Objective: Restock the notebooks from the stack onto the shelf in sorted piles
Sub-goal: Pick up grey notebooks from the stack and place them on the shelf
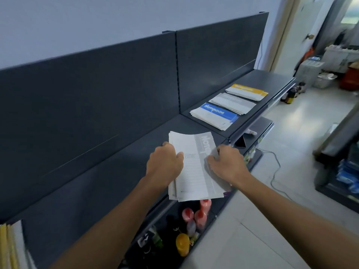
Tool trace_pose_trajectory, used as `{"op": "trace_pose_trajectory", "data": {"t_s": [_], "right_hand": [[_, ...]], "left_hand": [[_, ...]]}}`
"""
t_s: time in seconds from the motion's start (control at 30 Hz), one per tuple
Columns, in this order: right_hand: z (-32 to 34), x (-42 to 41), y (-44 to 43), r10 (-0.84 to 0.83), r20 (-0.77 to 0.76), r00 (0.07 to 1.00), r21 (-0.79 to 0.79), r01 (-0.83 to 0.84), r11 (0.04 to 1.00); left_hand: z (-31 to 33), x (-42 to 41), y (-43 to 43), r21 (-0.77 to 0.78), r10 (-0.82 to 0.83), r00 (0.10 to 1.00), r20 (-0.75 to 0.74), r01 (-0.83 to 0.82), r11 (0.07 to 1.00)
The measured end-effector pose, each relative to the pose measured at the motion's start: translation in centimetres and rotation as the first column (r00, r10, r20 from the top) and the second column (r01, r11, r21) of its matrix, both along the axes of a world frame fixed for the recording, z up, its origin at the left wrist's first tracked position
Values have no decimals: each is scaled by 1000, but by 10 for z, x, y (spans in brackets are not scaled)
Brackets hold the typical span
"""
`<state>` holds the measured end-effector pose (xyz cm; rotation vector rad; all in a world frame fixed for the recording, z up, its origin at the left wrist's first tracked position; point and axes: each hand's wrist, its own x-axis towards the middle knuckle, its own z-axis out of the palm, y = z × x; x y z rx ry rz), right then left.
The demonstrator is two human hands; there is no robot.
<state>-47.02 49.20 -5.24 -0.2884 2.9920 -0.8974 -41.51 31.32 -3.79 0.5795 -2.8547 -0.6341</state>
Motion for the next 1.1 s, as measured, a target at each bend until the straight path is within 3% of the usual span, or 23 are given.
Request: {"op": "trace_pose_trajectory", "data": {"t_s": [0.4, 0.67, 0.9, 1.1], "right_hand": [[2, -106, 104, -92, -53, 994, -18, 91, 996], [5, -185, 143, -268, 0, 963, -21, 268, 963], [7, -242, 187, -400, 34, 916, -38, 401, 915], [4, -294, 245, -442, 57, 895, -70, 445, 893]], "left_hand": [[6, -128, 103, 49, -98, 994, 51, 96, 994], [5, -227, 136, 71, -274, 962, 2, 273, 959], [8, -308, 182, 86, -373, 927, 49, 368, 926], [2, -373, 236, 100, -447, 894, 34, 442, 891]]}}
